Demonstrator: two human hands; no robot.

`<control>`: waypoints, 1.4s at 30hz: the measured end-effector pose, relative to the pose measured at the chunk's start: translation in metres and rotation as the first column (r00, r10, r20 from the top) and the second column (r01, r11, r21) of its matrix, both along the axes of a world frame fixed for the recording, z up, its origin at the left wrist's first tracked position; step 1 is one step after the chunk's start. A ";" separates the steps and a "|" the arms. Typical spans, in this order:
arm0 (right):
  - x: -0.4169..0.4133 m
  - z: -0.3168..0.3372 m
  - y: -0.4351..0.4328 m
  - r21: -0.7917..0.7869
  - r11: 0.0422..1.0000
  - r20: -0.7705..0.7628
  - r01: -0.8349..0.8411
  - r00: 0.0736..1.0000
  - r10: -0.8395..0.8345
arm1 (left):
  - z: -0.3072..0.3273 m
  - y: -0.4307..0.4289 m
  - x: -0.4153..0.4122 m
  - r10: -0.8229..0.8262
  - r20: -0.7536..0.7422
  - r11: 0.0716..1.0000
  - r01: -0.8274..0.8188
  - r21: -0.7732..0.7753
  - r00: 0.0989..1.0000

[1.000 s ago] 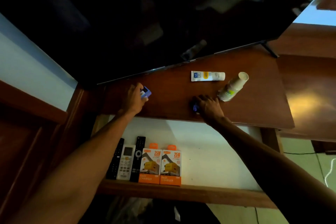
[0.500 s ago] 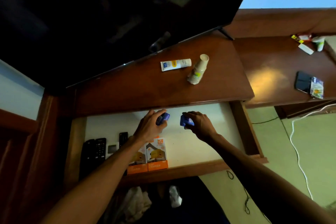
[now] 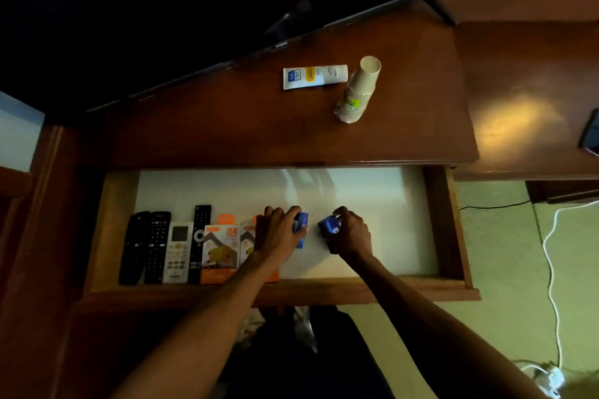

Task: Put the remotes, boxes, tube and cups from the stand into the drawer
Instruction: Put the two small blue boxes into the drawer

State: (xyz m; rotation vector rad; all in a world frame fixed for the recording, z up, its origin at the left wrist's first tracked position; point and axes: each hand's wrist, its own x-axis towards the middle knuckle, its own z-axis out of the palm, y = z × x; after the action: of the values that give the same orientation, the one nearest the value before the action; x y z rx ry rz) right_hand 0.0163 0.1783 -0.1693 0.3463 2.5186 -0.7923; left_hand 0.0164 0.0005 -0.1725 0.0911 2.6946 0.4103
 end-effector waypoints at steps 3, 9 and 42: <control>0.000 -0.008 0.008 -0.016 0.999 0.040 -0.042 0.998 0.042 | -0.003 0.005 0.006 -0.065 0.019 0.991 0.067 -0.114 0.998; 0.001 -0.014 0.030 -0.050 0.985 0.132 -0.168 0.976 0.173 | -0.003 -0.002 0.012 -0.163 0.113 0.955 0.185 -0.232 0.980; -0.049 0.077 0.029 -0.099 0.990 -0.296 -0.105 0.953 0.071 | 0.094 -0.007 -0.019 0.061 -0.123 0.982 -0.038 0.185 0.990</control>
State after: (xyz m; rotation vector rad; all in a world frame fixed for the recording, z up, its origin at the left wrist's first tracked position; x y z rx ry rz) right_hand -0.0323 0.2069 -0.0927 0.0801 2.7212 -1.0105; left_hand -0.0026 -0.0069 -0.0788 0.1059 2.7840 0.6885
